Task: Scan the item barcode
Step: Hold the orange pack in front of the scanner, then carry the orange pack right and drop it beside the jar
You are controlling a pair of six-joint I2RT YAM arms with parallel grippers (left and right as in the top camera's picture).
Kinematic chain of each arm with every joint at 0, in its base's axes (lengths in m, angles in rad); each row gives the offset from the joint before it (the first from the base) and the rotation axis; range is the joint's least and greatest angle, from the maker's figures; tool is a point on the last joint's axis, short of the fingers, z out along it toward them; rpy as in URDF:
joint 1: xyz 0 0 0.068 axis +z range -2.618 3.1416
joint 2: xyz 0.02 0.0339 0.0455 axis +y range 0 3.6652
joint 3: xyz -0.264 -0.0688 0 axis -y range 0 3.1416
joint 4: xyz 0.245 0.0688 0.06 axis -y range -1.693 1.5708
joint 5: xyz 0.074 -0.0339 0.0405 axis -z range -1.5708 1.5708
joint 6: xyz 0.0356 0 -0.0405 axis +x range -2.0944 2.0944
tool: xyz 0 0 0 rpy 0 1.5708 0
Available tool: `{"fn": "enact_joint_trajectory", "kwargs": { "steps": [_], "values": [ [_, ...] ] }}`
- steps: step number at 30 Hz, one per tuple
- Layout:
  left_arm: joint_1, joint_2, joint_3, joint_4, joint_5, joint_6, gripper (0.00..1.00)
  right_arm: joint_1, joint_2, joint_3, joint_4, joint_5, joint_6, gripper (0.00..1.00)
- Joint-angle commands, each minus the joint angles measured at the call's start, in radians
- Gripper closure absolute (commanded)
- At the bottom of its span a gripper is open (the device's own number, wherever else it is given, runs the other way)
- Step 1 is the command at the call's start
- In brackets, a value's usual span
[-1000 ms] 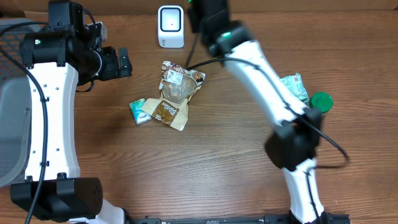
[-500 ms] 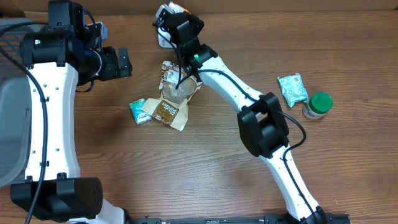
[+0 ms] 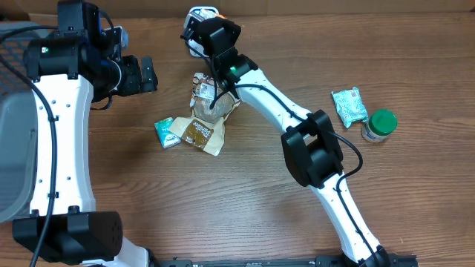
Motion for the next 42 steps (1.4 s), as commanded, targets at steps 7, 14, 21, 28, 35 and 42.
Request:
{"fn": "enact_joint_trajectory", "kwargs": {
  "steps": [7, 14, 21, 28, 35, 42],
  "values": [
    [-0.004, -0.009, 0.020, 0.004, 0.011, 0.008, 0.00, 0.015, -0.047, 0.008, 0.011, -0.023, 0.086, 0.96],
    [-0.004, -0.009, 0.020, 0.004, 0.011, 0.008, 0.00, -0.008, -0.251, 0.008, -0.273, -0.220, 0.383, 0.96],
    [-0.004, -0.009, 0.020, 0.004, 0.011, 0.008, 0.00, -0.109, -0.510, 0.008, -0.723, -0.554, 0.835, 0.96],
    [-0.004, -0.009, 0.020, 0.003, 0.011, 0.008, 0.00, -0.308, -0.621, 0.008, -1.168, -0.605, 1.125, 0.96],
    [-0.003, -0.009, 0.020, 0.004, 0.011, 0.008, 0.00, -0.516, -0.613, -0.217, -1.334, -0.605, 1.142, 0.96],
    [-0.004, -0.009, 0.020, 0.004, 0.011, 0.008, 0.00, -0.629, -0.613, -0.501, -1.160, -0.610, 1.149, 0.96]
  ]
}}
